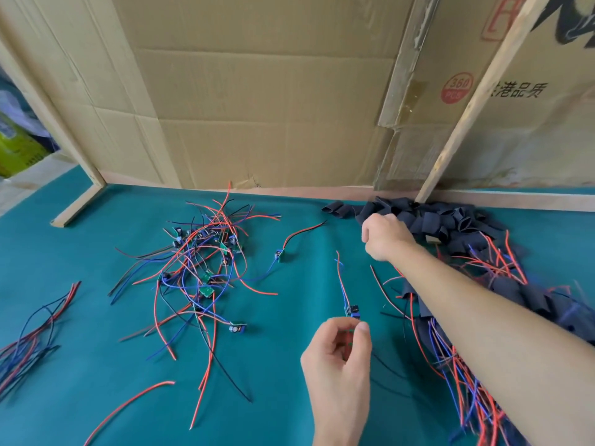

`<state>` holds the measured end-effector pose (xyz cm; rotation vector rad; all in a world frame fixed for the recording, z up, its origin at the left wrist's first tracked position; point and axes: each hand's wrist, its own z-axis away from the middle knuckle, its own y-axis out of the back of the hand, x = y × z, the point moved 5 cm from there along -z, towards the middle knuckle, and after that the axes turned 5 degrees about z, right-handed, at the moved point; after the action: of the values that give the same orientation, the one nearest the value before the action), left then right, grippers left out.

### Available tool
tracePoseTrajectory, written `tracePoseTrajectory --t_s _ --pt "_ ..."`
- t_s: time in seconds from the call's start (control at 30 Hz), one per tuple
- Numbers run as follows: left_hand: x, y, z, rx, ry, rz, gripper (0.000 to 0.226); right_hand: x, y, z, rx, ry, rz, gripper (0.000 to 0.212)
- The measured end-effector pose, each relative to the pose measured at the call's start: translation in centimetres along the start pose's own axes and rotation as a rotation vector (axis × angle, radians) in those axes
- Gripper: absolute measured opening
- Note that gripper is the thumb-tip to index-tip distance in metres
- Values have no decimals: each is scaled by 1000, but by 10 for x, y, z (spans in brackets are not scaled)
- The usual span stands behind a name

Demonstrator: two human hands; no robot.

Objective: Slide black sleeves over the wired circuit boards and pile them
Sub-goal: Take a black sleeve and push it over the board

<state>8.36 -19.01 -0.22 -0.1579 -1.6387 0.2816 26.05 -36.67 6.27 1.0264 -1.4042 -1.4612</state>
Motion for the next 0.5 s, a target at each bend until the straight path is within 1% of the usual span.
tracePoseTrajectory --t_s 0.07,0.1,0.2,0.27,0.33,0.4,0.5 --pt "0 1 0 9 2 -9 28 -6 5 10 18 14 -51 15" --pt "-1 2 0 17 5 -10 30 -8 8 16 30 23 -137 12" --pt "-3 3 -1 45 25 -1 35 -9 18 37 85 38 -549 18" --pt "-4 5 -1 78 36 25 36 -3 20 57 125 -22 -875 20" --pt "-3 6 0 97 31 50 33 5 15 76 160 -90 -1126 23" --pt "-1 6 0 96 30 65 32 10 7 94 180 -119 -1287 26" --pt "1 6 0 96 41 75 45 6 -6 118 125 -63 -1434 22"
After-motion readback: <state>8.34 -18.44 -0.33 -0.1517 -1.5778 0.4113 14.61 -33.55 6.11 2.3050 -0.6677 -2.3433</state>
